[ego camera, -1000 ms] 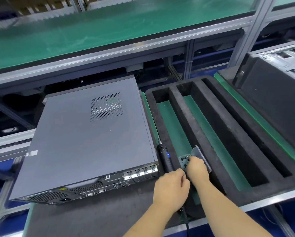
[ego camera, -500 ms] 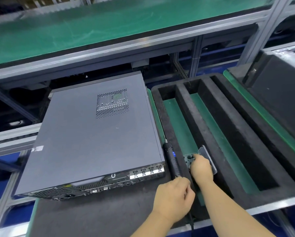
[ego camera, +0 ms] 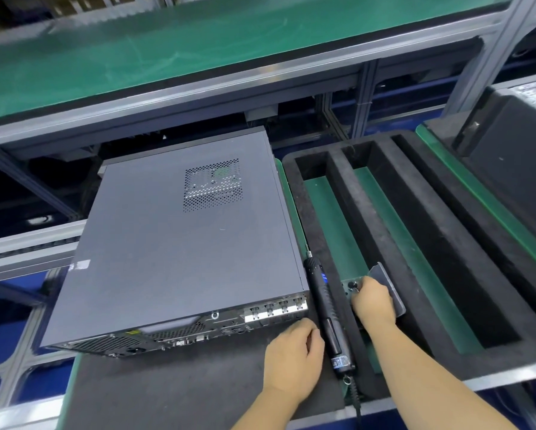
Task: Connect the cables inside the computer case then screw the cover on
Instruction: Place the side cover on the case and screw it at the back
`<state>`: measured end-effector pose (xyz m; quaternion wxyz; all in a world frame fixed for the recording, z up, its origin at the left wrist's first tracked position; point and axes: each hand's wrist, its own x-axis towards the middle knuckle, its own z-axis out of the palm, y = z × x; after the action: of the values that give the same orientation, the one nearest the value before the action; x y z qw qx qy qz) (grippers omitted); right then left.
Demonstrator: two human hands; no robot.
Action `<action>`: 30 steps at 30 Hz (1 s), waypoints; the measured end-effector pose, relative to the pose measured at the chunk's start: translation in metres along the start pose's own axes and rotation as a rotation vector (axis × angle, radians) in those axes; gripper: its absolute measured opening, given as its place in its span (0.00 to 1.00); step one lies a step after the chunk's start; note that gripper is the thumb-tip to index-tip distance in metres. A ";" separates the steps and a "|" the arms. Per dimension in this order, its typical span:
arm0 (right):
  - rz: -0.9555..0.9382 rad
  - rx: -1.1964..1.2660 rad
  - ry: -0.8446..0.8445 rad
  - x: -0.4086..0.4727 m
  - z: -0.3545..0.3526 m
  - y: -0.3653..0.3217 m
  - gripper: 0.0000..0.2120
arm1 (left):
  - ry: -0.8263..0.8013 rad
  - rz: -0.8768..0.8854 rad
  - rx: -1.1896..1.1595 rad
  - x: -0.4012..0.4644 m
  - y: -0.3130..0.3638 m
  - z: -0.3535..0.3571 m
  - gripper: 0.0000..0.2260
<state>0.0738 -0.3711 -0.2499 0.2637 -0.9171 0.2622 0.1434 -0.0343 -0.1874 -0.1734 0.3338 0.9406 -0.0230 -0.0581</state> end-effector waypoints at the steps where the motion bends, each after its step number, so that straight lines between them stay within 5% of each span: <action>1: 0.003 0.034 0.010 0.000 0.000 0.000 0.07 | 0.011 -0.046 -0.032 0.002 0.001 0.000 0.07; 6: -0.003 0.141 0.036 -0.002 0.005 0.009 0.06 | 0.023 -0.163 -0.140 0.006 0.007 0.000 0.07; 30: -0.048 0.076 0.112 -0.004 0.000 -0.005 0.09 | -0.024 -0.206 -0.278 -0.004 0.011 -0.008 0.08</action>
<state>0.0735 -0.3659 -0.2459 0.2866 -0.9190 0.2599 0.0753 -0.0375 -0.1901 -0.1599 0.4526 0.8820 0.0777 -0.1059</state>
